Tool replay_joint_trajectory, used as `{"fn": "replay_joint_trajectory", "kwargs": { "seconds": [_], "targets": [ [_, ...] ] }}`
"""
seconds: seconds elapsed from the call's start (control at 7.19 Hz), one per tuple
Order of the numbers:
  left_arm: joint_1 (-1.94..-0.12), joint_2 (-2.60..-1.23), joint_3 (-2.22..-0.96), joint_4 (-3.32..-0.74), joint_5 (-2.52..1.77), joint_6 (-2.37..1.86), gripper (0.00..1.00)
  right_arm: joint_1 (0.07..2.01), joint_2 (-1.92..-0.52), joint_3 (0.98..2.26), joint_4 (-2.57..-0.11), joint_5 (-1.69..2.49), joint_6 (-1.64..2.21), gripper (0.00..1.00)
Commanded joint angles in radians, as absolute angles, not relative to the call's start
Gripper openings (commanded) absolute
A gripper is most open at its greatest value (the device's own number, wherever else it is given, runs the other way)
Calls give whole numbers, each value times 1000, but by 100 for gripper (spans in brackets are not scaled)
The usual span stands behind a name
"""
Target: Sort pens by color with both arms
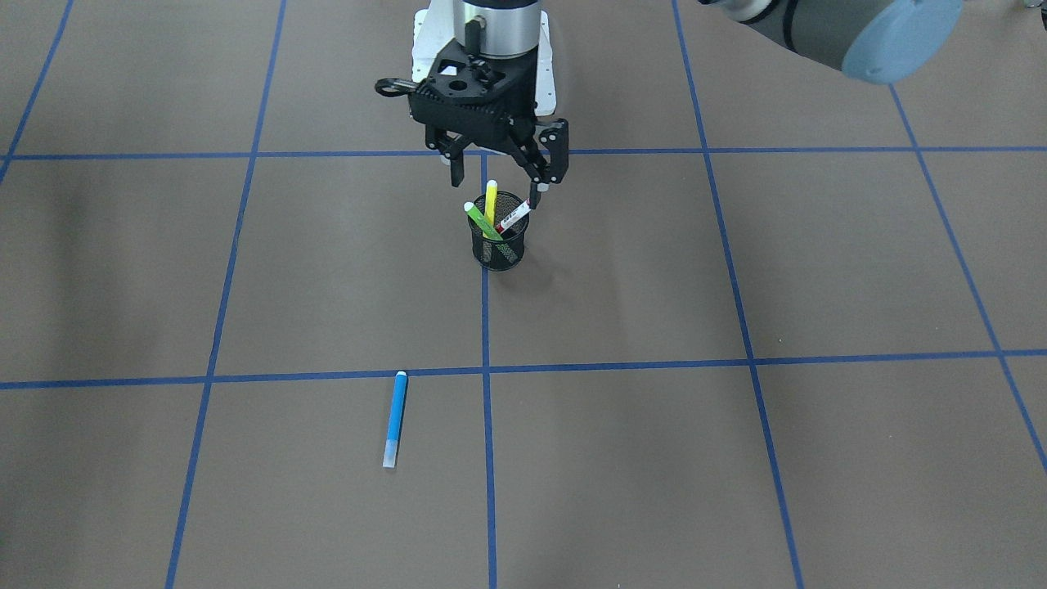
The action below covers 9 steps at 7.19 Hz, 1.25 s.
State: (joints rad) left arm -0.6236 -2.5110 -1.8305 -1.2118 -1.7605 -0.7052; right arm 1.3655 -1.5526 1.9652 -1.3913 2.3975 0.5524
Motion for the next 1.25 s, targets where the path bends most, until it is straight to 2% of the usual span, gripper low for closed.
{"fn": "replay_joint_trajectory", "kwargs": {
  "seconds": [0.0, 0.14, 0.42, 0.56, 0.83, 1.11],
  "targets": [
    [-751, -2389, -1873, -1203, -1897, -521, 98, 1124, -1409, 1997, -1396, 2222, 942, 100],
    [-799, -2340, -1875, -1204, -1942, -443, 98, 1004, -1309, 1994, -1429, 2136, 1110, 100],
    [-871, -2251, -1876, -1221, -1969, -256, 98, 826, -991, 1993, -1866, 2006, 1239, 100],
    [-899, -2217, -1876, -1236, -2000, -217, 98, 757, -912, 1979, -1952, 1959, 1294, 100],
    [-965, -2107, -1873, -1337, -2083, -123, 98, 682, -734, 1816, -2015, 1933, 1359, 100],
    [-986, -2076, -1873, -1344, -2088, -94, 98, 614, -536, 1592, -2075, 1921, 1364, 100]
  ]
}}
